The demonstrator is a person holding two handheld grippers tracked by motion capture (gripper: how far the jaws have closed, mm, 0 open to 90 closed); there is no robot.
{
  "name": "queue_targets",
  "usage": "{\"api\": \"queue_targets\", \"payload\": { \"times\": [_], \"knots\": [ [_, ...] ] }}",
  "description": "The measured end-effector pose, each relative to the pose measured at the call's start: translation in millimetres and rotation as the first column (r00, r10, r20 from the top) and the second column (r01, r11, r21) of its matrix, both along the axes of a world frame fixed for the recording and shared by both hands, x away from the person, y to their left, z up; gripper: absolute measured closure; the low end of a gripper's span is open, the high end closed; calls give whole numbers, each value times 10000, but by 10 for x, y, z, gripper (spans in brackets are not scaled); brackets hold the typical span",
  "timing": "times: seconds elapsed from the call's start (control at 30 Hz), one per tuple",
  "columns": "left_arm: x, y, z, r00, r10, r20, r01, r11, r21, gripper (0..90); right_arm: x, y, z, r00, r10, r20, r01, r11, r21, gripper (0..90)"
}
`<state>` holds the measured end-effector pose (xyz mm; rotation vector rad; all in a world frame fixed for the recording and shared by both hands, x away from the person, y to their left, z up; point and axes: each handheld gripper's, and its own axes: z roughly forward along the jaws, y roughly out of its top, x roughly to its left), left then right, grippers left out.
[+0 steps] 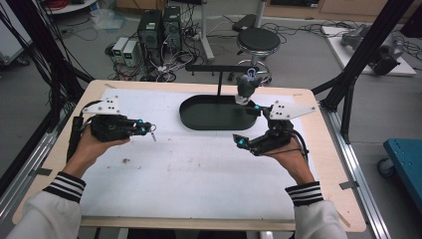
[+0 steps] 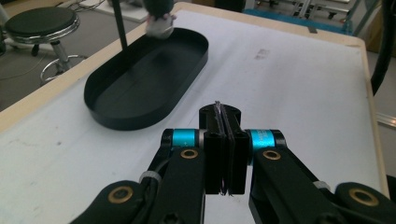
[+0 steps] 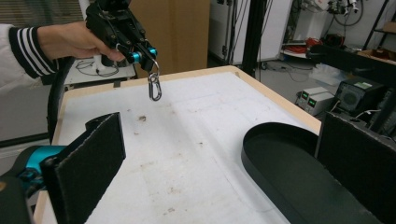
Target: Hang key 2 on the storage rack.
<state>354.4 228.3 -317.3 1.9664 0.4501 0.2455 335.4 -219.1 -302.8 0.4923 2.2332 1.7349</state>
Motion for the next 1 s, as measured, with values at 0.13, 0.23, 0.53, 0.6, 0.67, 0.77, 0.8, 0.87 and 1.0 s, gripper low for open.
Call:
{"api": "queue_targets", "payload": {
  "times": [0.13,0.23,0.53,0.6,0.67,0.77,0.8,0.87,1.0],
  "knots": [
    [28,-103,27,9997,-247,29,247,9997,-63,881,34,46,11,9999,104,-51,-105,9999,-24,8],
    [46,-191,37,9991,-418,4,418,9989,-232,881,71,85,16,9998,212,-36,-212,9998,-33,8],
    [86,-387,26,9970,-777,-52,773,9954,-575,881,165,213,-50,9973,691,-255,-698,9972,-269,8],
    [95,-418,25,9970,-766,-79,758,9943,-745,881,171,222,-56,9972,703,-270,-711,9970,-295,9],
    [99,-443,32,9966,-817,-104,806,9933,-828,881,193,244,-74,9957,852,-369,-863,9958,-312,13],
    [96,-503,59,9949,-1007,-83,994,9901,-992,881,224,274,-100,9943,983,-415,-996,9945,-313,13],
    [98,-522,68,9940,-1095,-70,1083,9888,-1023,881,234,289,-110,9933,1066,-438,-1080,9937,-310,13],
    [99,-563,80,9931,-1171,-42,1160,9877,-1045,881,248,309,-120,9924,1147,-451,-1161,9928,-299,14],
    [100,-660,87,9921,-1253,-28,1242,9859,-1121,881,272,368,-135,9884,1437,-501,-1449,9892,-218,42]
  ]
}}
